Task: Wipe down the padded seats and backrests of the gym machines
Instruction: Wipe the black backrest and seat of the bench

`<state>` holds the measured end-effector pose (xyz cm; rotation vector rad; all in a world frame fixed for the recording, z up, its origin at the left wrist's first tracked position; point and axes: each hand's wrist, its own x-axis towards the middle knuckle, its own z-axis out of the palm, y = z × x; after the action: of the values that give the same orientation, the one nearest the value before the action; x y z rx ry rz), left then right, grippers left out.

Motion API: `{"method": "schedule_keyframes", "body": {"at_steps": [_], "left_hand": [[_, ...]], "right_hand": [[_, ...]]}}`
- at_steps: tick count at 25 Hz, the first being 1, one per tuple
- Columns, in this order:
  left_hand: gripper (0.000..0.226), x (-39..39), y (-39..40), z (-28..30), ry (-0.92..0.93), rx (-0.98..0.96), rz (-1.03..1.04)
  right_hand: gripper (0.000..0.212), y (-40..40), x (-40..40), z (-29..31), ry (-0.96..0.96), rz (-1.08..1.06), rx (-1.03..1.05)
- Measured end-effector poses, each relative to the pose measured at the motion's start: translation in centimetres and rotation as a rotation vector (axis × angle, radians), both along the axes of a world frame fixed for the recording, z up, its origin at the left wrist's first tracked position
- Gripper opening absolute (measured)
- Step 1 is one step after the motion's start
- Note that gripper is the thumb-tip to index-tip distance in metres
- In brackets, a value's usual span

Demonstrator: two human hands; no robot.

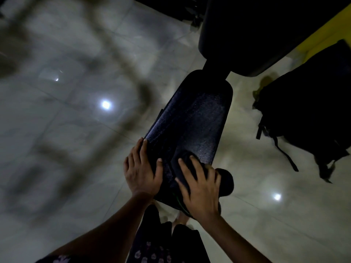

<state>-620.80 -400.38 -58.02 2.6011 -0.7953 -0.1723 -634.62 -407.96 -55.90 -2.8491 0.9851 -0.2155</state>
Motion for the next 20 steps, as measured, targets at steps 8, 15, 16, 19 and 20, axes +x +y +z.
{"method": "schedule_keyframes", "body": {"at_steps": [8,15,16,19,20], "left_hand": [[0.065,0.1,0.2,-0.1,-0.011,-0.037,-0.008],[0.066,0.1,0.0,-0.1,-0.001,-0.009,-0.007],[0.066,0.1,0.0,-0.1,-0.002,-0.008,-0.003],[0.066,0.0,-0.1,0.0,0.004,-0.020,-0.012],[0.066,0.0,-0.2,0.0,0.012,-0.023,-0.015]], "right_hand": [[0.045,-15.3,10.5,-0.3,-0.066,-0.325,-0.098],[0.048,-11.3,7.4,-0.5,-0.003,0.509,-0.155],[0.049,-12.8,7.9,-0.4,0.009,0.554,-0.163],[0.048,-17.2,10.3,-0.1,-0.003,0.255,-0.157],[0.047,-17.7,11.1,0.0,-0.010,0.103,-0.133]]}}
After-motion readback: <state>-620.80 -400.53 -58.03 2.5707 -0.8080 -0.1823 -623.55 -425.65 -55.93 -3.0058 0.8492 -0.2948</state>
